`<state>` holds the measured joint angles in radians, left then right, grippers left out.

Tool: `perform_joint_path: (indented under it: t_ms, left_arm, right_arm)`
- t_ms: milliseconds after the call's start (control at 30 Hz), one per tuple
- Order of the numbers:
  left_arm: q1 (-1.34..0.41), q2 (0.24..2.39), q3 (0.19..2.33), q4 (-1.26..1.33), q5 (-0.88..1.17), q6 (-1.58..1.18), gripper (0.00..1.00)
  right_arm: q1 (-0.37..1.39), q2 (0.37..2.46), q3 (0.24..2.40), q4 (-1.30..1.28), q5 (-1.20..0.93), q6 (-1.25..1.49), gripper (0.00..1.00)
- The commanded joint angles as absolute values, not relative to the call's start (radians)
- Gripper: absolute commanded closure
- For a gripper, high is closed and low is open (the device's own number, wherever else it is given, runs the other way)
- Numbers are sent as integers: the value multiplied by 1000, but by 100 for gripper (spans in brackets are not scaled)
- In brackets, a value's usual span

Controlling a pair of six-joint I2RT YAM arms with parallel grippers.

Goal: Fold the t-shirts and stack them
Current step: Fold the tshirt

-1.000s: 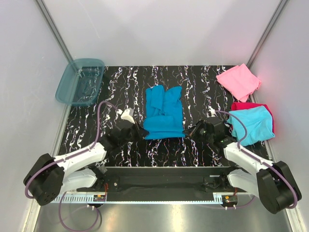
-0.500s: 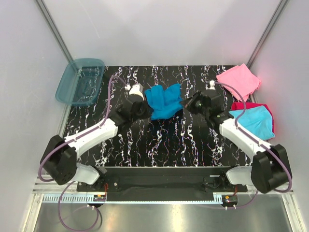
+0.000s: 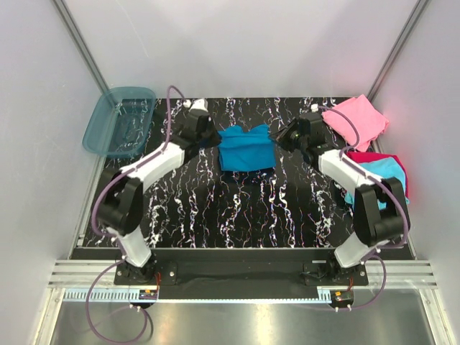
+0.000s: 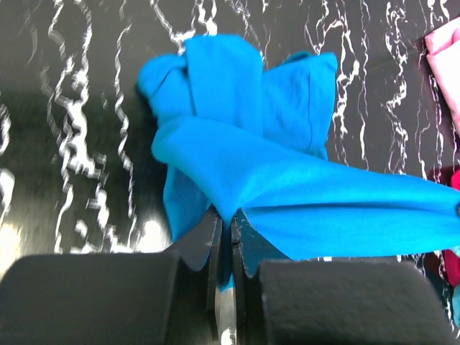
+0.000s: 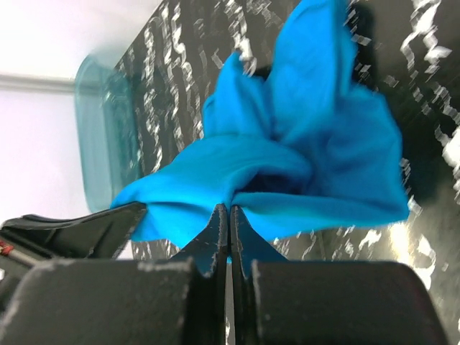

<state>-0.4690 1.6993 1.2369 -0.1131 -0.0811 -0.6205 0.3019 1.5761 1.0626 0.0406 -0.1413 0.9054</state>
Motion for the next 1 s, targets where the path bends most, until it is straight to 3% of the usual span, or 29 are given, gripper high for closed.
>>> perform_joint_path:
  t_ms: [0, 600, 833, 867, 933, 967]
  left_arm:
    - [-416, 1796, 1365, -143, -95, -543, 91]
    - [-347, 2057, 1595, -186, -34, -514, 85]
    - [-322, 2141, 1680, -212, -44, -489, 61]
    - [-321, 2143, 1684, -213, -51, -488, 54]
    - [-319, 2143, 1701, -218, -54, -482, 51]
    - [-318, 2140, 1703, -222, -57, -480, 50]
  right_arm:
    - [230, 1638, 1161, 87, -130, 888, 100]
    - [178, 2078, 1488, 121, -250, 907, 100]
    - [175, 2212, 1603, 138, -278, 893, 100]
    - [173, 2221, 1621, 155, -282, 887, 95]
    - [173, 2243, 1637, 179, -299, 867, 76]
    - [173, 2244, 1649, 187, -301, 859, 57]
